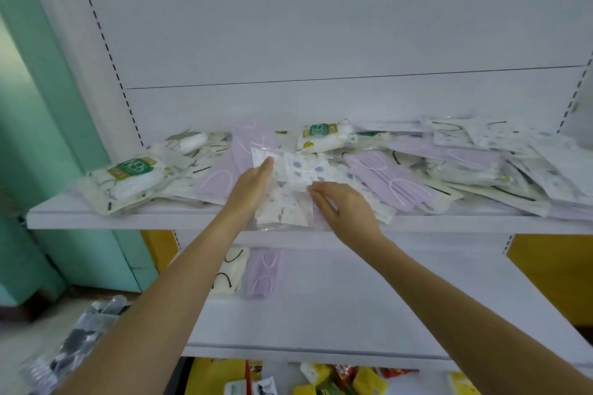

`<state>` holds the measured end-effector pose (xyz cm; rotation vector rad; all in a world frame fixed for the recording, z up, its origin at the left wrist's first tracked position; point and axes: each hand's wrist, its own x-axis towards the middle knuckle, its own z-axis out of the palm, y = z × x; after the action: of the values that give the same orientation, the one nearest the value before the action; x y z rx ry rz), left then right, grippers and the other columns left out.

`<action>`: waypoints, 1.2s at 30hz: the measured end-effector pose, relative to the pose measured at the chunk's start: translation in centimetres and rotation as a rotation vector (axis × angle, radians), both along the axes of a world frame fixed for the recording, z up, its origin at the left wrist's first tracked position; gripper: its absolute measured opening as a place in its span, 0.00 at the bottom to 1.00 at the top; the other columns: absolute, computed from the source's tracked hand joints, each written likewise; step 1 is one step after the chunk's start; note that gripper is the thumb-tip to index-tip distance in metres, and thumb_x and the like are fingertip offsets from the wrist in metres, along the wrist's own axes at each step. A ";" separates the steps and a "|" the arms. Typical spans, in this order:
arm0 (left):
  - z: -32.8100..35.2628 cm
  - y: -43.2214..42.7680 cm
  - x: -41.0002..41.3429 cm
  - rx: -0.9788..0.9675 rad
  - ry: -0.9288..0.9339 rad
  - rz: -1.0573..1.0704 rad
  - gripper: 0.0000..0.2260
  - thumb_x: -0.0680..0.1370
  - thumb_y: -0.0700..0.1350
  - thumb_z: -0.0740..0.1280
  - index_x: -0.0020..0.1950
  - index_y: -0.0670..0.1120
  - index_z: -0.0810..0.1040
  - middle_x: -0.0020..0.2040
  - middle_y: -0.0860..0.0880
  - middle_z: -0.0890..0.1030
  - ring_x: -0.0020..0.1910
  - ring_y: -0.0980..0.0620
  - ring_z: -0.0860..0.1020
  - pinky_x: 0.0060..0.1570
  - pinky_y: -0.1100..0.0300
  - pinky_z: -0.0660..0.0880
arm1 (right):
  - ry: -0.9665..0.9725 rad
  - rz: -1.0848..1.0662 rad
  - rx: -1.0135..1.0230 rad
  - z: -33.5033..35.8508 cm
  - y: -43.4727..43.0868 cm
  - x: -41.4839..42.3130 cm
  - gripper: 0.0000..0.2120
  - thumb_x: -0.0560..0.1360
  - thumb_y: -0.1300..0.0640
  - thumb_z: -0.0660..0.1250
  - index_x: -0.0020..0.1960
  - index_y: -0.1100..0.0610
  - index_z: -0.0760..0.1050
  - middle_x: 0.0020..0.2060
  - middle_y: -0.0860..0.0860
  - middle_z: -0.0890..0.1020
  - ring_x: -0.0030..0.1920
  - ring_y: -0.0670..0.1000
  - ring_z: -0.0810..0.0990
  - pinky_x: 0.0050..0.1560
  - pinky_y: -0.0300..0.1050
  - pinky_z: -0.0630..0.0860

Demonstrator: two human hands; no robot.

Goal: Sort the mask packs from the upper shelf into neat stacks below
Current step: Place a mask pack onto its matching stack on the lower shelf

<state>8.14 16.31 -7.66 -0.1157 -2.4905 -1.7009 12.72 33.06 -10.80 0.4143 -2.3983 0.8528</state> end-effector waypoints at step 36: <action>-1.3 1.9 -0.8 0.148 0.027 -0.014 0.09 0.81 0.45 0.58 0.59 0.49 0.74 0.55 0.54 0.77 0.59 0.51 0.72 0.56 0.61 0.68 | 0.044 -0.118 -0.283 1.0 3.4 1.7 0.13 0.79 0.56 0.60 0.59 0.56 0.78 0.56 0.51 0.81 0.57 0.52 0.78 0.60 0.45 0.71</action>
<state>7.30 18.17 -8.95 -0.1411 -2.3410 -1.8684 14.43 36.50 -9.85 0.1772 -2.1952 1.0961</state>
